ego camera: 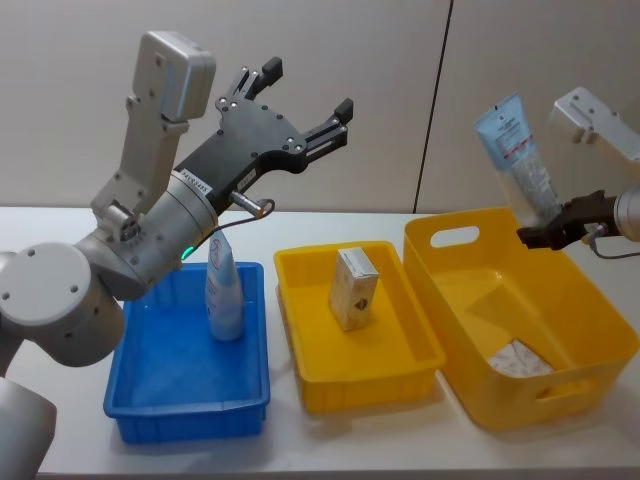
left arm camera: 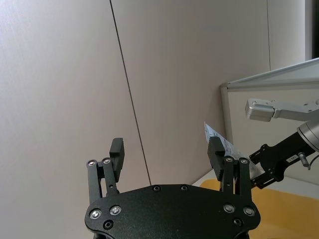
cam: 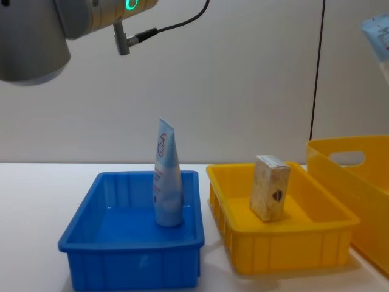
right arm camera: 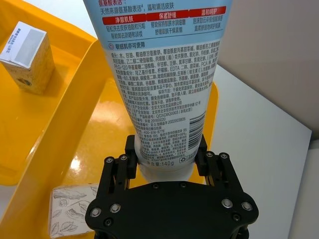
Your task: Bimanual collaborative sorting of washing and personal care products
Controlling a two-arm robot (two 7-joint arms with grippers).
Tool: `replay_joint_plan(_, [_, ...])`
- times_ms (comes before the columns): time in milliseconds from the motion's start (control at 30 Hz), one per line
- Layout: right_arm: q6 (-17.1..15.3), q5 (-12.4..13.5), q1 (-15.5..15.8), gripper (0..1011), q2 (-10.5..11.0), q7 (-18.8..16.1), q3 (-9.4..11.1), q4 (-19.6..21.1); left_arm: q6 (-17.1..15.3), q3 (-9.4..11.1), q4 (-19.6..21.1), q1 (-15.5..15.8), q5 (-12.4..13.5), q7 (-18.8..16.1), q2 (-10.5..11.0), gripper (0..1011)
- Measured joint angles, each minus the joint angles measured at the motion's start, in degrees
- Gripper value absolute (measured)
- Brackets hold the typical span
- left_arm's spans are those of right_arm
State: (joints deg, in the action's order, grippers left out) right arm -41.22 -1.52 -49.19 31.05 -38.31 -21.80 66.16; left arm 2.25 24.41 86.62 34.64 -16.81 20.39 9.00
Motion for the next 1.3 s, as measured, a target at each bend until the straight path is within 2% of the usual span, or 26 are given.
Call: replay_joint_plan(1300, [0.0, 0.0, 0.0, 628, 0.0, 0.0, 0.0, 0.0, 0.0, 0.0, 0.0, 0.0, 0.0, 0.0, 0.0, 1001])
